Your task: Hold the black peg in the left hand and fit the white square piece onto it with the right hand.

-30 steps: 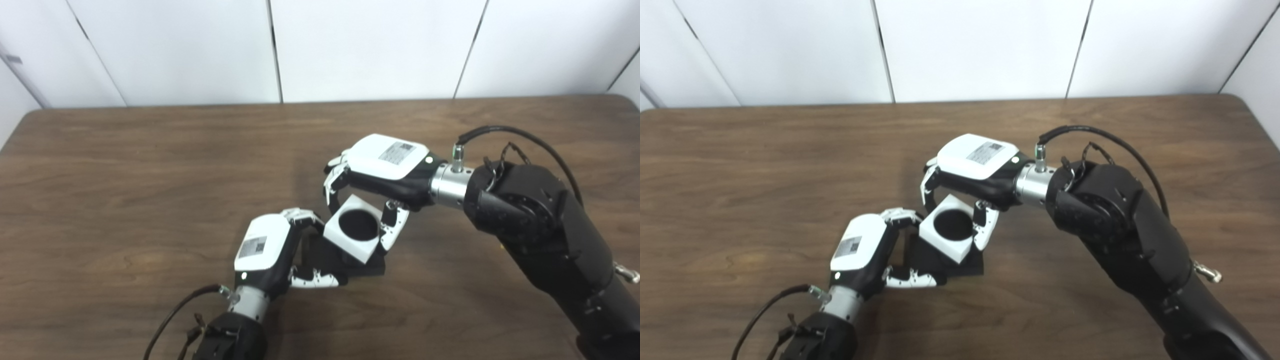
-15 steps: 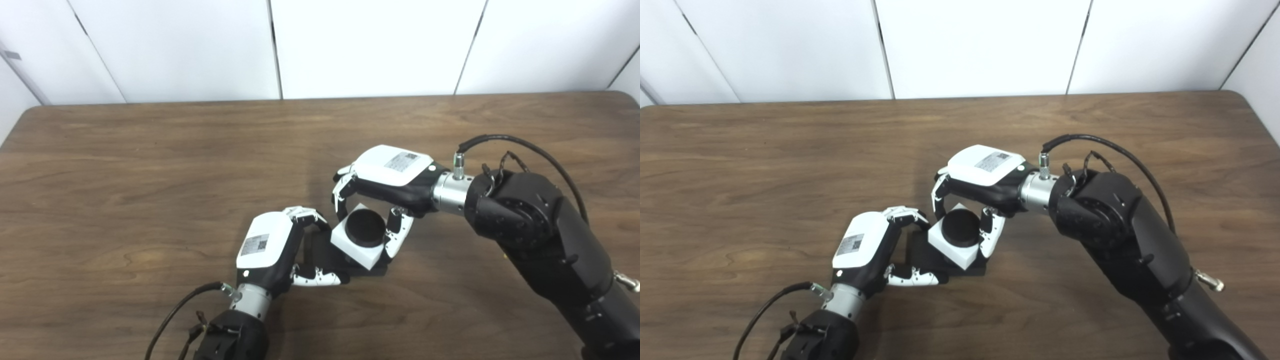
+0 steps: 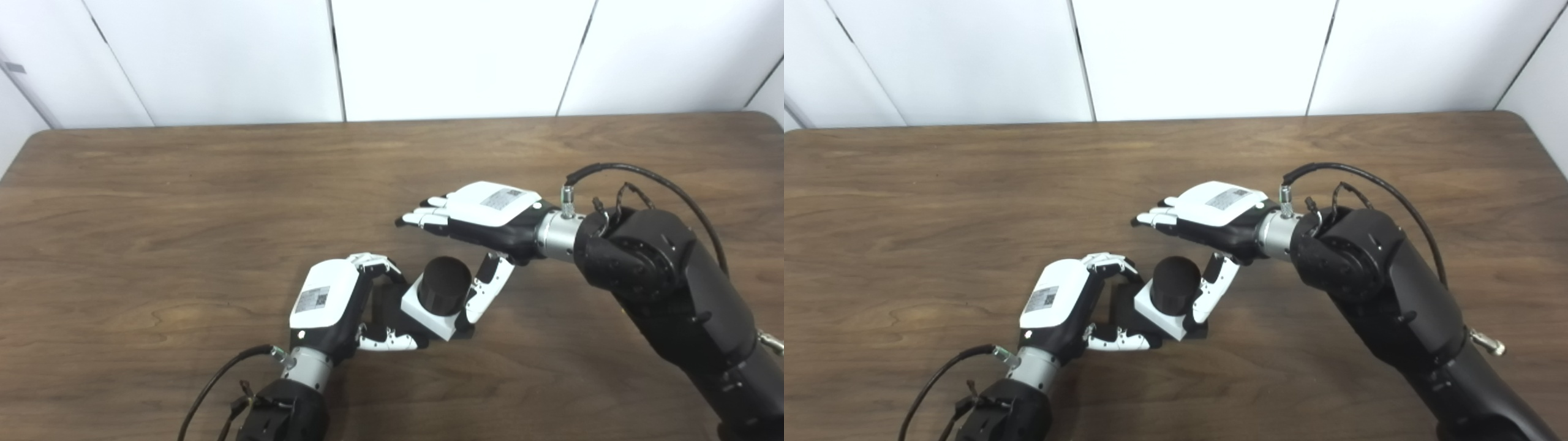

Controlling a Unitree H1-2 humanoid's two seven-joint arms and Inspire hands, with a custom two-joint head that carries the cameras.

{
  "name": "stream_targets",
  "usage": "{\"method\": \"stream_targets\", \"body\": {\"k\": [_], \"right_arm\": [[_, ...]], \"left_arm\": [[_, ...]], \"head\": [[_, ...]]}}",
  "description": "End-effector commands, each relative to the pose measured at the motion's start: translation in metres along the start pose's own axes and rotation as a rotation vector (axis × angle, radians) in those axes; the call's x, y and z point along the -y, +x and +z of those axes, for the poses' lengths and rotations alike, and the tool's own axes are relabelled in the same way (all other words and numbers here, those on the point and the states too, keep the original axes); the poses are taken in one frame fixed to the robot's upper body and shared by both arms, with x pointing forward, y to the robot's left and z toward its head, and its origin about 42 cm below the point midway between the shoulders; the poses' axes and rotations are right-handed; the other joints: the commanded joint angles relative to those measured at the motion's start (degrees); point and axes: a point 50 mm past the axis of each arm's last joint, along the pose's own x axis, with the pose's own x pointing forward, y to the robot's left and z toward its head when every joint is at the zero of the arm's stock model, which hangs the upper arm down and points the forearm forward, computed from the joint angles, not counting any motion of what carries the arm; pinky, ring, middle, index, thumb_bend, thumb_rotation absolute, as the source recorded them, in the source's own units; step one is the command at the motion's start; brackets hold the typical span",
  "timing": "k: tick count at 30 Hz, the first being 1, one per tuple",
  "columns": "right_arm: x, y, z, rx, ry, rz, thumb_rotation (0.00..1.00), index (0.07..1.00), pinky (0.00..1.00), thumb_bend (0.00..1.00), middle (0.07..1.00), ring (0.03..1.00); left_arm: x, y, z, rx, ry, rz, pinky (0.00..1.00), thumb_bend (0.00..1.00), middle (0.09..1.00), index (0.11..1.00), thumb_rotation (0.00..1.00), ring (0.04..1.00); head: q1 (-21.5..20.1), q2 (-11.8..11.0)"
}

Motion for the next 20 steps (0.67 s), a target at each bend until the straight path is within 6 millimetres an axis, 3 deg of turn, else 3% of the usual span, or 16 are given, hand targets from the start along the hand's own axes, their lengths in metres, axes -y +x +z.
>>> {"method": "stream_targets", "body": {"k": [1,13,15,18,20], "right_arm": [[0.020,-0.007,0.003,0.004,-0.037,-0.070,0.53,1.000,1.00,1.00,1.000,1.000],[0.018,-0.015,0.002,-0.025,0.007,-0.103,0.51,1.000,1.00,1.00,1.000,1.000],[0.017,-0.016,0.002,-0.027,0.020,-0.116,0.51,1.000,1.00,1.00,1.000,1.000],[0.016,-0.018,0.001,-0.030,0.048,-0.131,0.51,1.000,1.00,1.00,1.000,1.000],[0.015,-0.019,-0.001,-0.032,0.059,-0.138,0.52,1.000,1.00,1.00,1.000,1.000]], "left_arm": [[0.017,-0.008,-0.003,-0.036,-0.026,-0.118,0.75,0.52,0.758,0.486,0.05,0.821],[0.015,-0.008,-0.003,0.015,-0.013,-0.136,0.75,0.52,0.750,0.494,0.07,0.798],[0.016,-0.008,-0.003,0.043,-0.021,-0.139,0.75,0.83,0.788,0.723,0.22,0.800],[0.016,-0.008,-0.004,0.092,-0.065,-0.116,0.75,0.98,0.898,0.945,0.37,0.842],[0.015,-0.009,-0.005,0.120,-0.088,-0.102,0.75,1.00,0.952,0.986,0.43,0.876]], "head": [[0.0,0.0],[0.1,-0.1],[-0.1,-0.1],[-0.2,0.0],[-0.2,0.0]]}}
